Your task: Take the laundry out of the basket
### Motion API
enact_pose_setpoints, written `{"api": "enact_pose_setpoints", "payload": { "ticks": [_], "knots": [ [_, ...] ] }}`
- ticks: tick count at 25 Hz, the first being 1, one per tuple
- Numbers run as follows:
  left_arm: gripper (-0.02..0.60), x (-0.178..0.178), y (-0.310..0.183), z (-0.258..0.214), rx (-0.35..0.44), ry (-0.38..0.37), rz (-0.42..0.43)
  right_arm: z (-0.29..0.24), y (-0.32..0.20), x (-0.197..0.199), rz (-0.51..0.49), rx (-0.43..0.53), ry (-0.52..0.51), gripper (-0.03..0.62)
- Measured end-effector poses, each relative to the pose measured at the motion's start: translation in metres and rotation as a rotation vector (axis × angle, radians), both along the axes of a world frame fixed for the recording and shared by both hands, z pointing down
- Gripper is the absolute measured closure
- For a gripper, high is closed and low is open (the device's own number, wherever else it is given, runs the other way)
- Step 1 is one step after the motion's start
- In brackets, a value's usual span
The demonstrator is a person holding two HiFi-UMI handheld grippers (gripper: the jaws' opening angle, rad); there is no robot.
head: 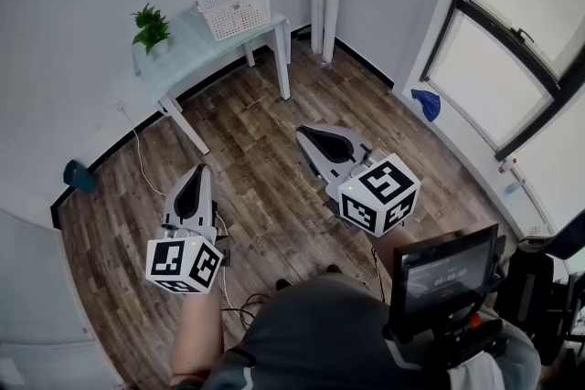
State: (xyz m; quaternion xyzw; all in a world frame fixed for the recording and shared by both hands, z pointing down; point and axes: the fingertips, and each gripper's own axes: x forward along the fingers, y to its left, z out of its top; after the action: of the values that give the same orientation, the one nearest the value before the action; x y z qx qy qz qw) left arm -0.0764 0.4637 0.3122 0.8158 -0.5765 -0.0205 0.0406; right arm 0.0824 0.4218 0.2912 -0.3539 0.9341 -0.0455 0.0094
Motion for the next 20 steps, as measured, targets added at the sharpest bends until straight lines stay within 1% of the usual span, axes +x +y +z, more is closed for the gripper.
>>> {"api": "enact_pose_setpoints", "payload": {
  "ticks": [4, 8, 14, 20],
  "knots": [
    [0.572, 0.002, 0.002, -0.002, 0.004, 0.02, 0.014, -0.002, -0.001, 0.001, 0.002, 0.0, 0.001, 0.577],
    [0.572, -0.003, 0.008, 0.001, 0.014, 0.072, 0.031, -0.004, 0.007, -0.006, -0.015, 0.004, -0.019, 0.576],
    [0.572, -0.018, 0.011, 0.001, 0.009, 0.069, 0.047, -0.008, 0.009, -0.022, 0.0, 0.017, -0.023, 0.576],
    [0.572, -0.045, 0.013, 0.002, 0.011, 0.079, 0.048, -0.006, 0.013, -0.047, 0.009, 0.012, -0.007, 0.576]
  ]
}}
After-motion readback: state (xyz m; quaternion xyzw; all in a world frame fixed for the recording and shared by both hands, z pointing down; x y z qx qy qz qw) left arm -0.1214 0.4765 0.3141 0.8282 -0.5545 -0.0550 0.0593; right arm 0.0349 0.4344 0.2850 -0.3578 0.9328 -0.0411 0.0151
